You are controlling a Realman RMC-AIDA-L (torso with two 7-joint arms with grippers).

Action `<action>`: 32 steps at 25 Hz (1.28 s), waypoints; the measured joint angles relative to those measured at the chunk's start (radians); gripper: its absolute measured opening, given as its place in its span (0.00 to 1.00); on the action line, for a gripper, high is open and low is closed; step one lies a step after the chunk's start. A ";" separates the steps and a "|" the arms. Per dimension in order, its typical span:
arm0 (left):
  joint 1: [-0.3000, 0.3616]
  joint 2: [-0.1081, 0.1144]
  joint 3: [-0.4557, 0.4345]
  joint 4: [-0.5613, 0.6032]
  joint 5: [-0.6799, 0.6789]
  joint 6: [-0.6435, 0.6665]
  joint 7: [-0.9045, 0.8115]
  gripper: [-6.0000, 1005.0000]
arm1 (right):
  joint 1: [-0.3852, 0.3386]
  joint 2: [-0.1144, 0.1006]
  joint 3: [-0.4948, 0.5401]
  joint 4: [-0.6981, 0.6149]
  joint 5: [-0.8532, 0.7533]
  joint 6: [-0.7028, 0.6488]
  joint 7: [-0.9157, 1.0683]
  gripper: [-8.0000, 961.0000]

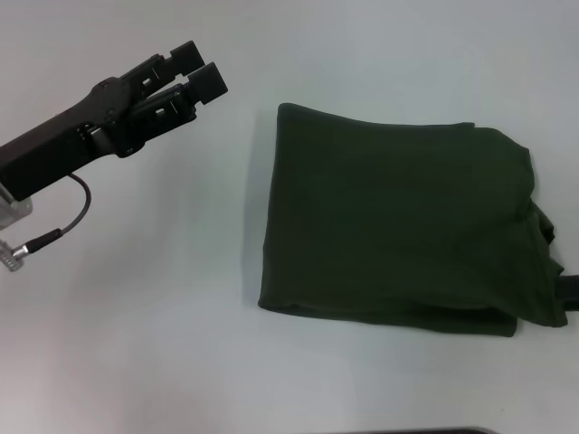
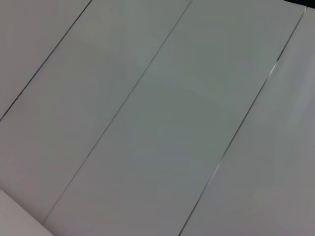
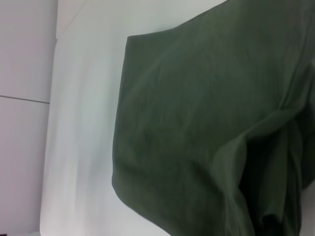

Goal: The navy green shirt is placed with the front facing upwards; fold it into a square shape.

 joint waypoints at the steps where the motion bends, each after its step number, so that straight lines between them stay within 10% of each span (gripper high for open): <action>1: 0.000 0.000 0.000 -0.004 -0.001 -0.002 0.001 0.92 | 0.000 0.002 -0.003 0.000 -0.001 0.000 -0.002 0.58; 11: -0.004 -0.001 0.005 -0.012 -0.002 -0.017 0.003 0.92 | 0.006 0.030 -0.037 0.001 -0.029 0.041 -0.010 0.56; 23: -0.018 -0.001 0.002 -0.039 -0.003 -0.018 0.011 0.92 | -0.008 0.015 0.002 -0.013 -0.035 0.046 -0.013 0.53; 32: -0.021 -0.002 0.001 -0.039 -0.003 -0.018 0.011 0.92 | 0.014 0.051 0.001 -0.003 -0.032 0.079 -0.042 0.50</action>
